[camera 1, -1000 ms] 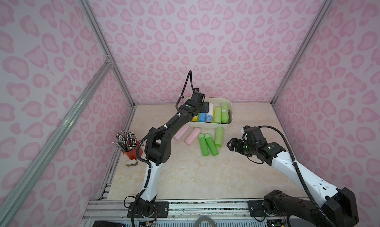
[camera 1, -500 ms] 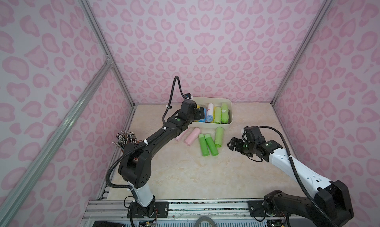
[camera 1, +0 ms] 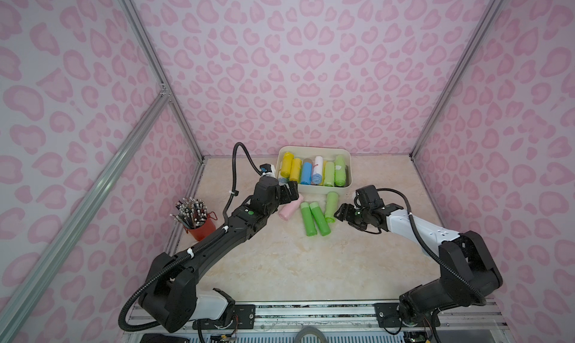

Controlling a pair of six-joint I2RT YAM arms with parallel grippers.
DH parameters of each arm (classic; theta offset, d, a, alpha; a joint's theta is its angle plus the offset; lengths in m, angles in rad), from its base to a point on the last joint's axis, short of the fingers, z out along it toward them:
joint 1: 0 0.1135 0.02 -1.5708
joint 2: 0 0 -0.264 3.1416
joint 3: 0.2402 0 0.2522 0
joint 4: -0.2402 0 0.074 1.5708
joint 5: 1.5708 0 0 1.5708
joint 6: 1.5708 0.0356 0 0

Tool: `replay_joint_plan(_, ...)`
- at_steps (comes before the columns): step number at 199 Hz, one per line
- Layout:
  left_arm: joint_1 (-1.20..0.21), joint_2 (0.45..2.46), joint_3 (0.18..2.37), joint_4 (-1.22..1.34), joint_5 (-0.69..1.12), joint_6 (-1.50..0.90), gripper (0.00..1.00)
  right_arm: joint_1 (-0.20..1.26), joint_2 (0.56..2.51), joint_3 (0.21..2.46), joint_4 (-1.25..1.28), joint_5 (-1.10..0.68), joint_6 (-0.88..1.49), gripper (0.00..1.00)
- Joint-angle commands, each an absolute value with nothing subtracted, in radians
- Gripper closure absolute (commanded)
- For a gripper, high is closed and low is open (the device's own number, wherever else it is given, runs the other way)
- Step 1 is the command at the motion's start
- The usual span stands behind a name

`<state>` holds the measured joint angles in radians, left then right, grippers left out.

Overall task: Put the roll of trash bags into the storage box
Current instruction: Place the roll of trash bags in the storage box, then pick up the roll of trash bags from the center of the board.

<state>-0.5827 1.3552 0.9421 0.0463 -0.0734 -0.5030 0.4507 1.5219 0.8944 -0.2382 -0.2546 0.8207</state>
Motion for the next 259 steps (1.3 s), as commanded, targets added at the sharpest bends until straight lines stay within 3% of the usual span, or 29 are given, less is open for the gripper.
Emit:
replay_joint_plan(1,-0.579,1.333,0.933,0.06,0.006,-0.526,0.0,0.451,1.548,0.913,-0.153,-0.263,0.844,0.25)
replay_joint_plan(94,-0.58,1.236,0.852,0.063,0.11,-0.539,0.0,0.454,1.71,1.02,-0.142,-0.199,0.838,0.27)
replay_joint_plan(226,-0.578,1.293,0.877,0.049,0.132,-0.495,0.0,0.503,1.864,1.113,-0.227,-0.161,0.814,0.32)
replay_joint_plan(230,-0.578,1.294,0.876,0.05,0.132,-0.494,0.0,0.506,1.865,1.118,-0.238,-0.098,0.793,0.39)
replay_joint_plan(259,-0.578,1.307,0.869,0.057,0.128,-0.488,0.03,0.523,1.877,1.149,-0.306,-0.031,0.753,0.4)
